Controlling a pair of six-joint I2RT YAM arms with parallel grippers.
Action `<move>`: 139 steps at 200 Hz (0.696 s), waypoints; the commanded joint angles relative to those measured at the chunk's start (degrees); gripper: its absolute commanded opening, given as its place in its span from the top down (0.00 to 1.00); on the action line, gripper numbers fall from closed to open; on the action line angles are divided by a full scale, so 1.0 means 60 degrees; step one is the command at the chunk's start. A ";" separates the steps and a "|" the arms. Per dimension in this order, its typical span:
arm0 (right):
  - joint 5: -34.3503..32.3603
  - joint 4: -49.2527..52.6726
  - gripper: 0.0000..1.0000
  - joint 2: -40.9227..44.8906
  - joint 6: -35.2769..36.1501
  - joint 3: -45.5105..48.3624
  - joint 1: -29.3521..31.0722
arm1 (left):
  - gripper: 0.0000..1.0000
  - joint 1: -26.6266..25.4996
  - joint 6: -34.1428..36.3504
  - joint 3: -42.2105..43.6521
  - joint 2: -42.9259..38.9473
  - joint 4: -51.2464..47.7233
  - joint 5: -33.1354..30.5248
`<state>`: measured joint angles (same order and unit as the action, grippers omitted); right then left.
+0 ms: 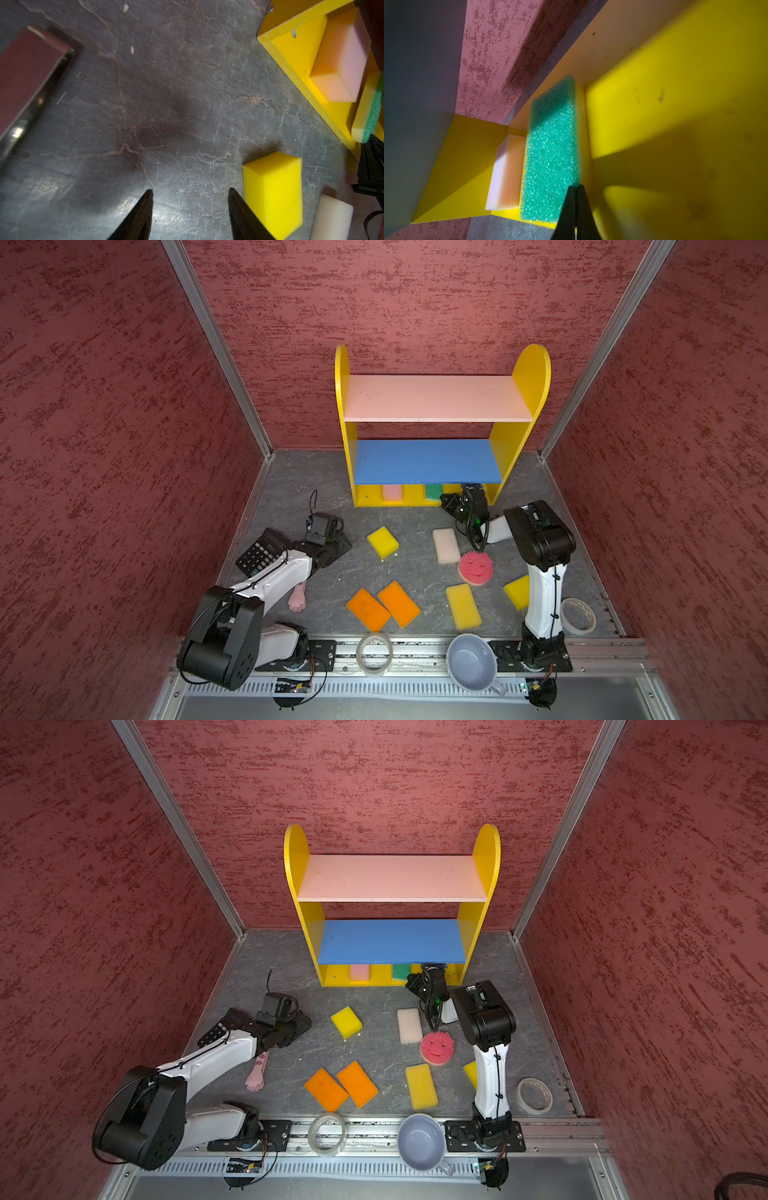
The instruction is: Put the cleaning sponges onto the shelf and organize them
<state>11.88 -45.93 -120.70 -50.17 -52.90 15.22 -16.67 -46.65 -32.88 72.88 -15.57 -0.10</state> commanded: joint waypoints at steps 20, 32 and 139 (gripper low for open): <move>0.0203 0.0309 1.00 -0.0095 0.0231 -0.0362 0.0255 | 0.42 -0.0163 -0.0028 -0.0087 0.0098 -0.0053 -0.0198; 0.0203 0.0295 1.00 -0.0154 0.0181 -0.0436 0.0330 | 0.43 -0.0196 -0.0058 -0.0079 0.0125 -0.0050 -0.0211; -0.0133 0.0305 1.00 -0.0189 -0.0018 -0.0619 0.0613 | 0.42 -0.0262 -0.0052 -0.0102 0.0070 -0.0163 -0.0291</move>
<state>11.97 -43.40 -121.19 -50.54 -55.20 18.59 -18.04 -46.70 -32.88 73.23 -15.68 -0.56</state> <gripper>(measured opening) 0.042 0.578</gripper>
